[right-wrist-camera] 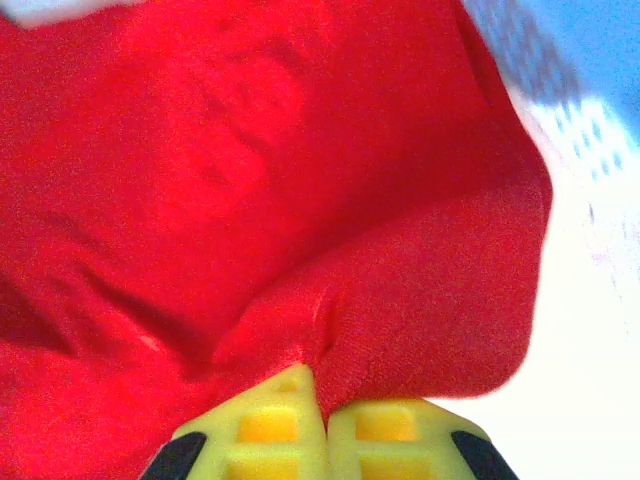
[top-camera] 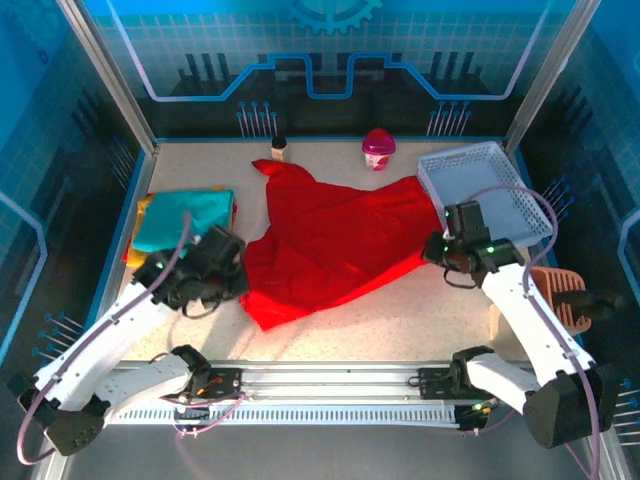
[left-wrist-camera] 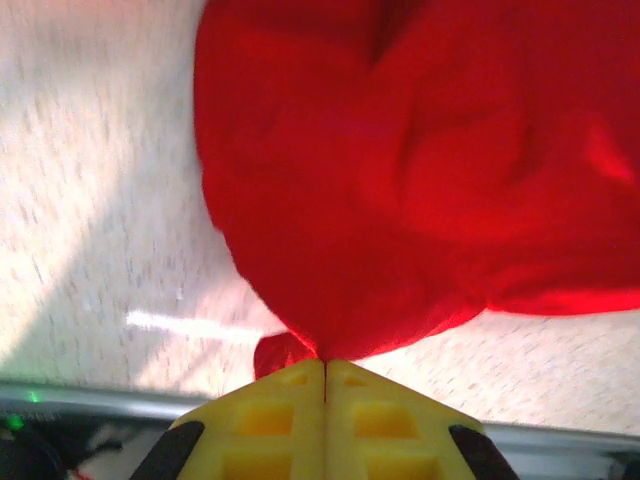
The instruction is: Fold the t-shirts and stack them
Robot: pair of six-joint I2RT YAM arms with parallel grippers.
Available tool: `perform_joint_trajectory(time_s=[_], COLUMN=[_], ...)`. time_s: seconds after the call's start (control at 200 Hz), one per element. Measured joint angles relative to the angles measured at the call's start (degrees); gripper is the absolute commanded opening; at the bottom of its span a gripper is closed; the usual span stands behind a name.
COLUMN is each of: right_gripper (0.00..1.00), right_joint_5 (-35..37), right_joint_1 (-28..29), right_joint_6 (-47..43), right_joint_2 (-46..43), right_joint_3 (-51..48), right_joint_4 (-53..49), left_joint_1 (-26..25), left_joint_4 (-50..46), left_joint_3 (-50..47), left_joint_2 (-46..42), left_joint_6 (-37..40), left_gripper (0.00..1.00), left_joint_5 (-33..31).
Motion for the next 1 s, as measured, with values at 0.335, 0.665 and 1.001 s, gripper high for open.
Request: perform_joint_trajectory(time_s=[0.335, 0.665, 1.001], right_gripper=[0.00, 0.00, 0.00], right_joint_5=[1.0, -0.7, -1.1], right_joint_1=[0.1, 0.0, 0.0], right_joint_6=[-9.2, -13.7, -15.7], right_joint_2=[6.2, 9.4, 0.2], right_joint_3=[26.9, 47.6, 49.5], right_joint_4=[5.1, 4.5, 4.8], left_joint_1=[13.2, 14.3, 14.3], left_joint_4=[1.8, 5.6, 16.7], left_joint_3=[47.6, 73.7, 66.6], left_joint_2=[22.9, 27.8, 11.7], left_joint_6=[23.4, 36.5, 42.9], left_gripper=[0.00, 0.00, 0.00], left_joint_5=[-2.4, 0.2, 7.1])
